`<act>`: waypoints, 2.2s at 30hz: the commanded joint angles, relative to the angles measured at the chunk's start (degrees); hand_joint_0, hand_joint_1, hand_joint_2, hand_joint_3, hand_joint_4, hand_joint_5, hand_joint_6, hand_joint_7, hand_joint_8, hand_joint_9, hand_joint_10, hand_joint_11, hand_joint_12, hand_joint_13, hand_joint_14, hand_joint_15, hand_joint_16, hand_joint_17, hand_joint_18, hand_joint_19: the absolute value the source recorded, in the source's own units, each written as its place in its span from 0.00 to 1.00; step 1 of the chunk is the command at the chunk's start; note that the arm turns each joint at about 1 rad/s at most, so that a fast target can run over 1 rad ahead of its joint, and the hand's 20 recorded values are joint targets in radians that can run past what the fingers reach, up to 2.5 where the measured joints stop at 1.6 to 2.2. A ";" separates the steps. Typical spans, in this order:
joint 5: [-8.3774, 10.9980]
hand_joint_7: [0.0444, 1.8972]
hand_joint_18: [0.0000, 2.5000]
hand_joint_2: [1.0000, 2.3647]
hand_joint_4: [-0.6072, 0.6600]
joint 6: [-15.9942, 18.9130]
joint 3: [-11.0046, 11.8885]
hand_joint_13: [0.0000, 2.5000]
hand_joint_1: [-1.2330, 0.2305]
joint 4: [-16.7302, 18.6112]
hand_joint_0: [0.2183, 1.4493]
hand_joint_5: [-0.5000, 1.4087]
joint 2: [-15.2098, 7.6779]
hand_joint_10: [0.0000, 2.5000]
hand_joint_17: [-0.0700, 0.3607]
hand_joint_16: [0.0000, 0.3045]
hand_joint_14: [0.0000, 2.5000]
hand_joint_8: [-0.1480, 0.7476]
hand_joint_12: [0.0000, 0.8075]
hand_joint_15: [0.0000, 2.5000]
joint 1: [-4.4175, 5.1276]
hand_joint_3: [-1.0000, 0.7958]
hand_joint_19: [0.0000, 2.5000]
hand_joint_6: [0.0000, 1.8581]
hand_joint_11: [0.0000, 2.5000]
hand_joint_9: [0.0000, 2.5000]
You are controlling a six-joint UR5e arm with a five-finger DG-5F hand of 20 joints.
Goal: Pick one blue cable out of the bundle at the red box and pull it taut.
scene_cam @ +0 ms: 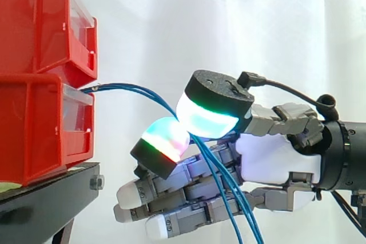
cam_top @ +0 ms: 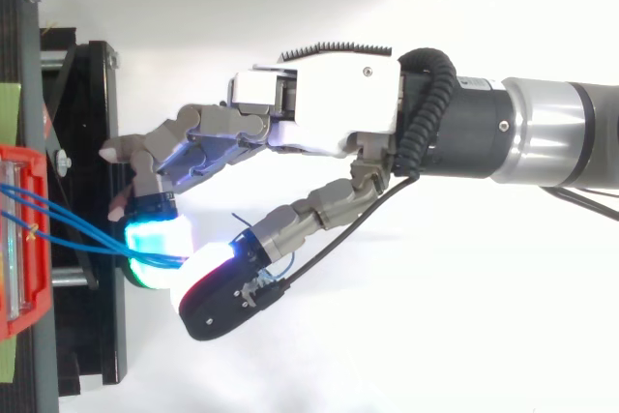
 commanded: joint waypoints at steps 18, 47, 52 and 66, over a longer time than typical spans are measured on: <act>0.00 0.58 0.14 0.01 0.60 0.00 -0.05 0.12 0.37 0.00 0.30 0.19 0.06 0.00 0.47 0.19 0.00 0.50 0.46 0.00 0.00 0.42 0.06 0.45 0.07 0.27; 0.00 0.56 0.13 0.01 0.60 0.00 0.03 0.11 0.41 0.09 0.29 0.20 -0.02 0.00 0.46 0.19 0.00 0.48 0.46 0.00 0.09 0.36 0.06 0.42 0.06 0.27; 0.00 0.56 0.13 0.01 0.60 0.00 -0.05 0.12 0.41 0.17 0.28 0.20 -0.02 0.00 0.46 0.19 0.00 0.48 0.47 0.00 0.09 0.35 0.07 0.42 0.06 0.27; -0.26 0.55 0.14 0.01 0.61 0.26 0.03 0.12 0.30 0.26 0.32 0.19 0.06 0.00 0.46 0.19 0.00 0.50 0.46 0.00 0.00 0.40 0.06 0.44 0.07 0.26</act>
